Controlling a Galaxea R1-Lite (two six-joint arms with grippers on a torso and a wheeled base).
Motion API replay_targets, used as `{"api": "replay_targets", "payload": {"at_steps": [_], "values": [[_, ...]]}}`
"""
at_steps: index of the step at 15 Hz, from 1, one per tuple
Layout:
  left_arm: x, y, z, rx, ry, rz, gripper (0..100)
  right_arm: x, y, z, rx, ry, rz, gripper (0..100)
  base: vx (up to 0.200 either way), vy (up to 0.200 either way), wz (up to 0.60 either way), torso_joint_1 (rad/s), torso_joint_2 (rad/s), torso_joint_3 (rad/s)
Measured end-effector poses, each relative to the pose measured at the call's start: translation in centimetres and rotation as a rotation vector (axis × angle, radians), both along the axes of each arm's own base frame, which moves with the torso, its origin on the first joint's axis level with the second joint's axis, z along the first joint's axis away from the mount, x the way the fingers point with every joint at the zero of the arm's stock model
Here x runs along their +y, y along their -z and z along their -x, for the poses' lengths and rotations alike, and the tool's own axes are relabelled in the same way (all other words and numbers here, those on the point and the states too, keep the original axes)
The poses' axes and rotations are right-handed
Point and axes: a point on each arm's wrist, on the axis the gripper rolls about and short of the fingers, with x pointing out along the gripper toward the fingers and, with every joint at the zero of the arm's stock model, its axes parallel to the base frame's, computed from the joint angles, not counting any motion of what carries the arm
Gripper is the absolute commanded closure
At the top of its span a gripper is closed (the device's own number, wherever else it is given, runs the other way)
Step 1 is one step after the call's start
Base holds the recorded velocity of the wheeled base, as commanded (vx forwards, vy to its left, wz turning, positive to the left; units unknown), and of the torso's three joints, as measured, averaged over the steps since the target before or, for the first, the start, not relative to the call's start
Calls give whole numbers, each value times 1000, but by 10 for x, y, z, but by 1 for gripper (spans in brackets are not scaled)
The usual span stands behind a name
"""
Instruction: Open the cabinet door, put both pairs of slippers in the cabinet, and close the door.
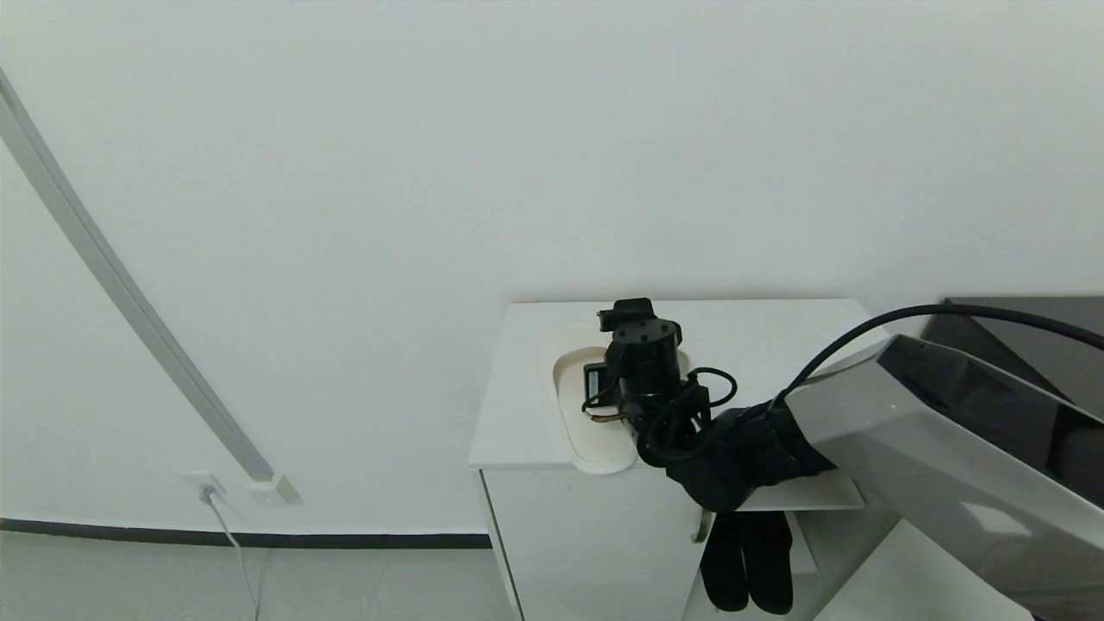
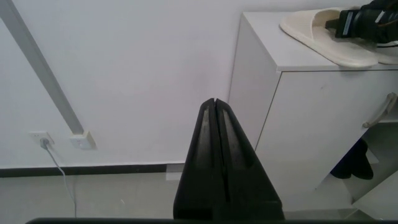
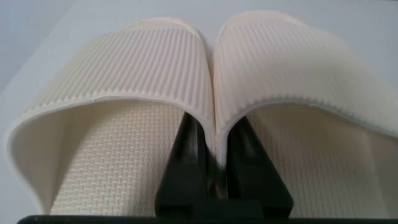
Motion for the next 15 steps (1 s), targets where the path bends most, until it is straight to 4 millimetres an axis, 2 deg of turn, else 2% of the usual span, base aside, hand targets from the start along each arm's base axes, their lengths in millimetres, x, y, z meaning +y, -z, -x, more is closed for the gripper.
{"api": "replay_targets", "payload": {"at_steps": [2, 4, 7, 11, 13, 15], "values": [[0, 0, 0, 0, 0, 0, 100, -3, -5, 4, -1, -4, 0, 100, 0, 0, 0, 0, 0, 0], [0, 0, 0, 0, 0, -1, 100, -11, -19, 17, -5, -38, -4, 100, 0, 0, 0, 0, 0, 0], [0, 0, 0, 0, 2, -7, 100, -38, -39, 62, 22, -142, 7, 100, 0, 0, 0, 0, 0, 0], [0, 0, 0, 1, 1, -7, 100, -86, -67, 126, 32, -255, 5, 100, 0, 0, 0, 0, 0, 0], [0, 0, 0, 0, 1, -6, 100, -104, -72, 144, 45, -290, 33, 100, 0, 0, 0, 0, 0, 0], [0, 0, 0, 0, 0, -5, 100, -113, -78, 153, 30, -295, 37, 100, 0, 0, 0, 0, 0, 0]]}}
